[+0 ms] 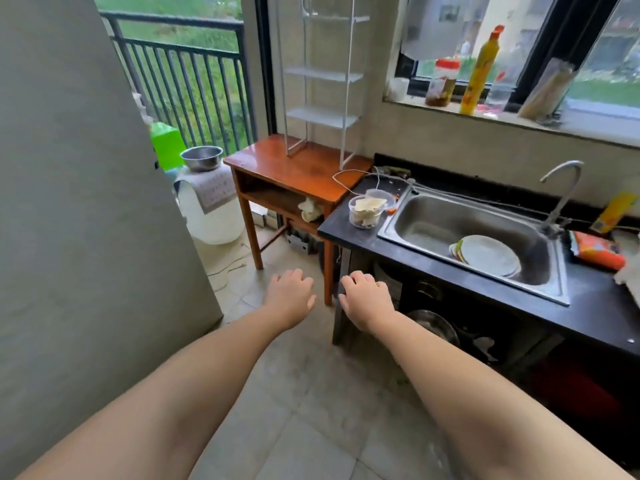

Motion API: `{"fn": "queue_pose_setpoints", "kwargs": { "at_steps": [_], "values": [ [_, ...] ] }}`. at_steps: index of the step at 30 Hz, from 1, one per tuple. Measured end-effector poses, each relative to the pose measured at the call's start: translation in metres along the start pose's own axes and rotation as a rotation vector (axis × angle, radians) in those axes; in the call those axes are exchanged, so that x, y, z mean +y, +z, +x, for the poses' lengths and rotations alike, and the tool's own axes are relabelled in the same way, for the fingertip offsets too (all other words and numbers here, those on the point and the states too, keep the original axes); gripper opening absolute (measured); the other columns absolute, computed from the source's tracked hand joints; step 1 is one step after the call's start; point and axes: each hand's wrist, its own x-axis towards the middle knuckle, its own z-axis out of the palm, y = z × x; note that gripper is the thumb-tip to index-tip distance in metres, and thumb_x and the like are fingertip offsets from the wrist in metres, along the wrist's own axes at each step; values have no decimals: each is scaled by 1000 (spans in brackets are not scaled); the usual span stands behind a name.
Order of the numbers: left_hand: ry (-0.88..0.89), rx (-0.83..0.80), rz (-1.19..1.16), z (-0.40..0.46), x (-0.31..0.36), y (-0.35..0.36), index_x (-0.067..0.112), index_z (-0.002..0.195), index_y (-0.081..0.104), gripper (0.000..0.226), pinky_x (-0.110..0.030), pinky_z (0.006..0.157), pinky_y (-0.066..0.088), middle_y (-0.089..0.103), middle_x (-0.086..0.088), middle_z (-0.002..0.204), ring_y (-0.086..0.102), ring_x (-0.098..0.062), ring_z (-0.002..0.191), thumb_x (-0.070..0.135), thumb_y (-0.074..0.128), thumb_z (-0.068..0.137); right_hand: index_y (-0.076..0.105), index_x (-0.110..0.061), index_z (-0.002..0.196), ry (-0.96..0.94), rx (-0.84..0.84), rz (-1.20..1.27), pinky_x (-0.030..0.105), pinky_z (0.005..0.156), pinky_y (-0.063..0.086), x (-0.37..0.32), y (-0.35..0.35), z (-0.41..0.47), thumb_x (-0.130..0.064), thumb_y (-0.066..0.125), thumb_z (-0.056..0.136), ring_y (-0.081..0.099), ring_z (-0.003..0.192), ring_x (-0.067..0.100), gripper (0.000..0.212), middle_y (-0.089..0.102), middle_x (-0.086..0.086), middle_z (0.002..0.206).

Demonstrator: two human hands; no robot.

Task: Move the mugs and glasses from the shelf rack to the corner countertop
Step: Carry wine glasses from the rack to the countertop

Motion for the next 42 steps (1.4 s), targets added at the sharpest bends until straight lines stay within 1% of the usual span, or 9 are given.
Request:
{"fn": "queue_pose_setpoints", "kwargs": {
  "at_steps": [7,12,17,22,28,32,37,40,42],
  "values": [
    [-20,57,-24,84,-49,-28,17,121,57,35,-39,100,39,55,-7,124,49,-24,120,36,40,96,50,-17,124,-78,63,2,44,95,44,-19,-30,105,-36,43,96,52,117,28,34,54,8,126],
    [22,133,-9,158,-92,-39,16,116,58,35,-39,97,40,57,-7,119,51,-25,115,37,40,95,48,-16,125,-30,86,-25,47,96,41,-27,-46,185,-36,41,97,48,120,30,35,52,9,128],
    [30,233,-93,246,-164,-73,16,114,60,35,-39,92,42,57,-8,116,51,-27,113,37,42,94,48,-15,123,31,195,-38,47,95,41,-49,-81,295,-34,40,97,48,120,31,33,51,10,127],
    [65,263,-140,327,-223,-113,16,118,59,36,-41,90,44,55,-9,119,51,-28,113,37,43,94,48,-15,124,45,294,-72,45,93,43,-70,-123,378,-35,38,98,50,117,30,34,52,10,125],
    [138,332,-202,423,-241,-154,13,114,61,34,-44,90,46,56,-12,119,51,-30,114,33,41,95,45,-12,131,132,335,-81,46,98,41,-63,-190,472,-35,36,99,45,125,31,41,48,13,134],
    [173,314,-213,486,-242,-183,11,118,59,36,-42,92,46,53,-14,122,48,-31,120,29,36,97,46,-12,130,133,364,-68,45,98,40,-50,-221,532,-33,35,99,40,128,30,39,45,13,135],
    [188,378,-252,583,-259,-235,12,121,59,37,-42,94,47,52,-14,127,46,-30,123,30,39,96,47,-11,130,125,485,-12,45,97,40,-26,-266,620,-31,33,99,40,128,31,40,45,13,136],
    [189,446,-253,636,-268,-275,12,119,61,35,-40,90,47,52,-13,127,48,-29,121,29,40,96,47,-11,129,126,531,-15,45,94,42,-7,-305,671,-29,34,98,39,128,30,38,45,12,136],
    [179,514,-284,667,-272,-303,10,112,64,33,-38,87,49,56,-13,123,51,-30,116,25,40,94,47,-10,127,138,599,-16,44,91,44,3,-333,699,-28,36,98,43,124,31,36,46,13,135]
  ]
}}
